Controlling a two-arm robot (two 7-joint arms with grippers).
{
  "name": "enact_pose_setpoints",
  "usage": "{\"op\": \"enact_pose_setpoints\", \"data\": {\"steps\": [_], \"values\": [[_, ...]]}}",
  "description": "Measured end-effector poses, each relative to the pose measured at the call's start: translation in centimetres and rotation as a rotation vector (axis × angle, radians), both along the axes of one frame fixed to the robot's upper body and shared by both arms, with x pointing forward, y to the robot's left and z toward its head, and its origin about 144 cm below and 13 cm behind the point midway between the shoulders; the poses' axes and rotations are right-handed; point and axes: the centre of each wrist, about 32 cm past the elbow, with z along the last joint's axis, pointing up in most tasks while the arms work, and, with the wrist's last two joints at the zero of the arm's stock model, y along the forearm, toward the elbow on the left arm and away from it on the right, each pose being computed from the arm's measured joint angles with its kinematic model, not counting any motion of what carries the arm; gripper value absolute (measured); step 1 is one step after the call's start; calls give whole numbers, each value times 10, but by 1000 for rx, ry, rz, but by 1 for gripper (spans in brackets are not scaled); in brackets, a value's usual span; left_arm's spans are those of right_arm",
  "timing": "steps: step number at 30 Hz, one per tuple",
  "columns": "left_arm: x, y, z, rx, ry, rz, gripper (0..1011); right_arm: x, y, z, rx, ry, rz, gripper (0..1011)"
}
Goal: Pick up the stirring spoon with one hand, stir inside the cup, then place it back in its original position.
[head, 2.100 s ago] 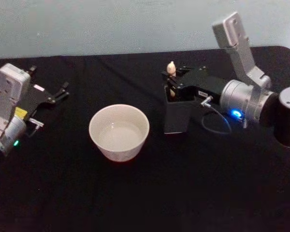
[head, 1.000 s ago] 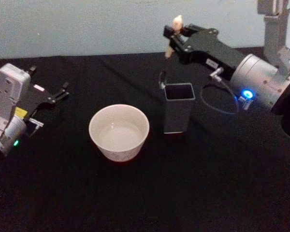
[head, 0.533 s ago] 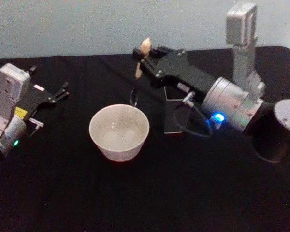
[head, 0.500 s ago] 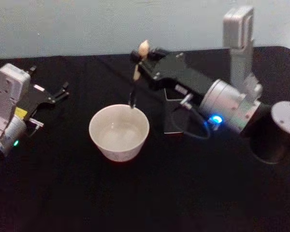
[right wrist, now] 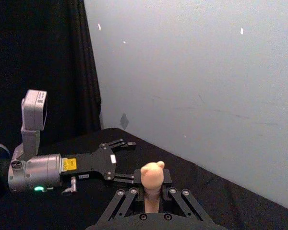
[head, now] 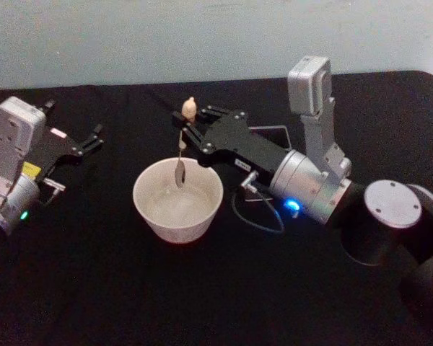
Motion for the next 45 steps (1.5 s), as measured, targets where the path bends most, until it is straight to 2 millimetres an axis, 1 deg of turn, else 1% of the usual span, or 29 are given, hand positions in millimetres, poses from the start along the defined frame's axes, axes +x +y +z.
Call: {"op": "enact_pose_setpoints", "data": {"steps": [3,4,10,21,33,45], "values": [[0,0,0,0,0,0,1001,1,3,-10,0,-2,-9,200],[0,0,0,0,0,0,1001,1,3,-10,0,-2,-9,200],[0,0,0,0,0,0,1001,2,7,-26,12,11,-30,200],[0,0,0,0,0,0,1001,5,13,-41,12,42,-56,201],[0,0,0,0,0,0,1001,7,14,-46,-6,53,-68,200],[0,0,0,0,0,0,1001,4,3,-43,-12,35,-63,201]]}}
